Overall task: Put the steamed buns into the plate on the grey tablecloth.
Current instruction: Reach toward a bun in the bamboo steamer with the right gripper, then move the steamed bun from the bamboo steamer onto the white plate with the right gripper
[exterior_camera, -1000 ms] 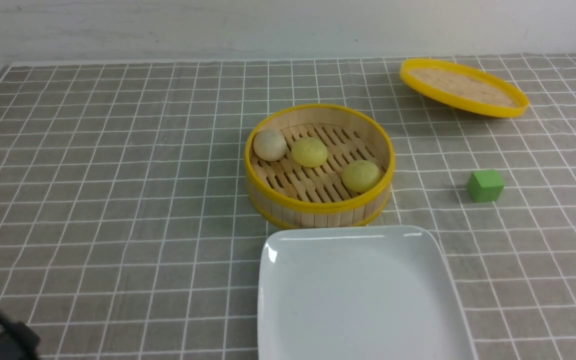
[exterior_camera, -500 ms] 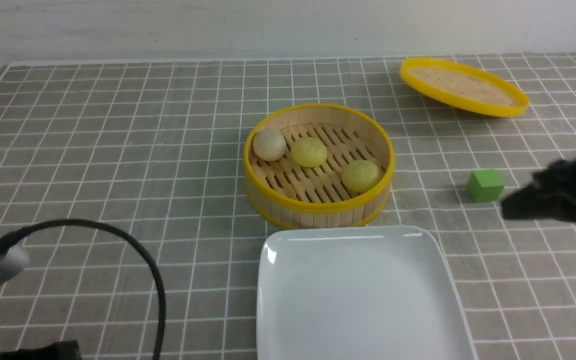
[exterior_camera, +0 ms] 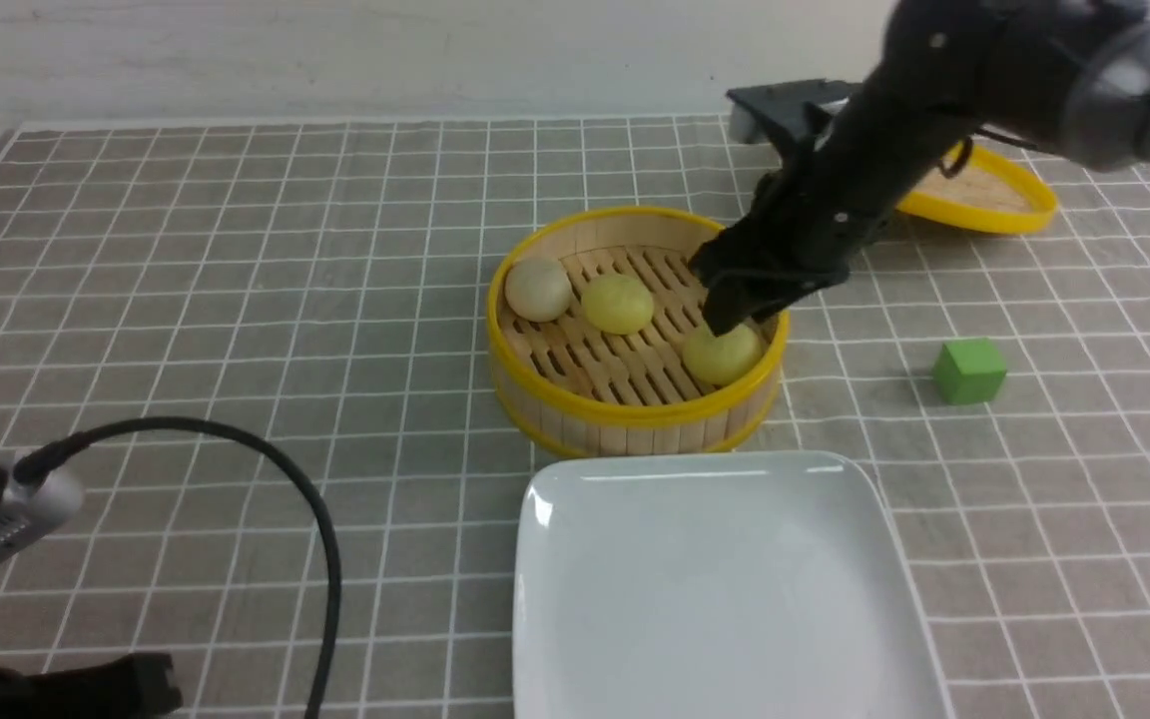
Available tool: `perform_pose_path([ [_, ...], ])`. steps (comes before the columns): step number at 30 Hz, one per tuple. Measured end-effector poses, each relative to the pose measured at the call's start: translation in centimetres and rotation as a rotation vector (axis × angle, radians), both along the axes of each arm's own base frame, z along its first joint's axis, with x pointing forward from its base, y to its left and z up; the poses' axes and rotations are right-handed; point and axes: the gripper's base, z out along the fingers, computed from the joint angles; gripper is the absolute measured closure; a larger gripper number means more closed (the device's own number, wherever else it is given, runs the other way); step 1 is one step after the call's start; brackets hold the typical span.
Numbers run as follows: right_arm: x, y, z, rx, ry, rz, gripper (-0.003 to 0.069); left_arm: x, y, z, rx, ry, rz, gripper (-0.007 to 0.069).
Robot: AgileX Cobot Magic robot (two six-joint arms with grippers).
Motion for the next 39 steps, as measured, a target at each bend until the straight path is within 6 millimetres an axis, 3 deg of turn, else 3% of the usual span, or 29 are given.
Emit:
perform_pose_path([
  [4,2.1,2.0,-2.8,-0.124,0.027,0.025,0.0372,0.0,0.0,0.0,-0.001,-0.004,0.002,0.0473],
  [8,2.8,3.2,-2.4,-0.135,-0.030,0.041,0.0473,0.0,0.0,0.0,-0.002,-0.004,0.002,0.0465],
  [11,2.4,4.0,-0.7,-0.123,-0.064,0.052,0.0626,0.0,0.0,0.0,-0.002,-0.005,0.002,0.0462],
  [15,1.3,3.7,2.5,-0.090,-0.092,0.007,0.0652,0.0,0.0,0.0,-0.002,-0.005,0.002,0.0458],
  [16,-0.2,3.1,5.0,-0.072,-0.101,-0.021,0.0652,0.0,0.0,0.0,0.000,-0.005,0.002,0.0454],
  [17,-1.0,2.6,6.1,-0.064,-0.103,-0.034,0.0652,0.0,0.0,0.0,0.002,-0.005,0.001,0.0453],
  [18,-1.3,2.5,6.0,-0.070,-0.091,-0.035,0.0652,0.0,0.0,0.0,0.002,-0.005,0.001,0.0453],
  [19,-3.4,1.5,8.2,-0.058,-0.093,-0.047,0.0652,0.0,0.0,0.0,0.002,-0.005,0.001,0.0450],
  [21,-6.6,0.2,9.5,-0.056,-0.055,-0.055,0.0652,0.0,0.0,0.0,0.005,-0.005,0.001,0.0447],
  [23,-10.0,-0.6,9.4,-0.061,0.009,-0.042,0.0652,0.1,0.1,0.0,0.008,-0.009,0.002,0.0445],
  [24,-10.4,-0.6,9.3,-0.062,0.018,-0.037,0.0652,0.1,0.1,0.0,0.008,-0.011,0.002,0.0445],
  [25,-12.8,-0.8,8.4,-0.067,0.078,-0.017,0.0650,0.1,0.1,0.0,0.008,-0.014,0.004,0.0445],
  [28,-16.7,-0.6,4.8,-0.075,0.151,0.014,0.0636,0.3,0.1,0.1,0.009,-0.033,0.011,0.0444],
  [31,-18.5,0.3,0.8,-0.060,0.124,0.026,0.0586,0.4,0.1,0.2,0.008,-0.049,0.018,0.0440],
  [32,-18.6,0.3,0.5,-0.059,0.121,0.026,0.0580,0.4,0.1,0.2,0.009,-0.050,0.018,0.0440],
  [33,-19.0,0.4,-1.1,-0.066,0.117,0.026,0.0538,0.5,0.2,0.2,0.009,-0.054,0.019,0.0436],
  [34,-19.0,0.5,-1.5,-0.062,0.106,0.026,0.0512,0.5,0.2,0.2,0.009,-0.054,0.019,0.0435],
  [35,-19.2,0.6,-2.5,-0.063,0.099,0.022,0.0442,0.5,0.2,0.2,0.009,-0.058,0.021,0.0432],
  [38,-19.0,0.7,-2.7,-0.065,0.079,0.027,0.0265,0.6,0.1,0.5,0.011,-0.060,0.015,0.0426],
  [39,-18.9,0.7,-2.4,-0.069,0.070,0.033,0.0237,0.7,0.1,0.7,0.015,-0.059,0.007,0.0426],
])
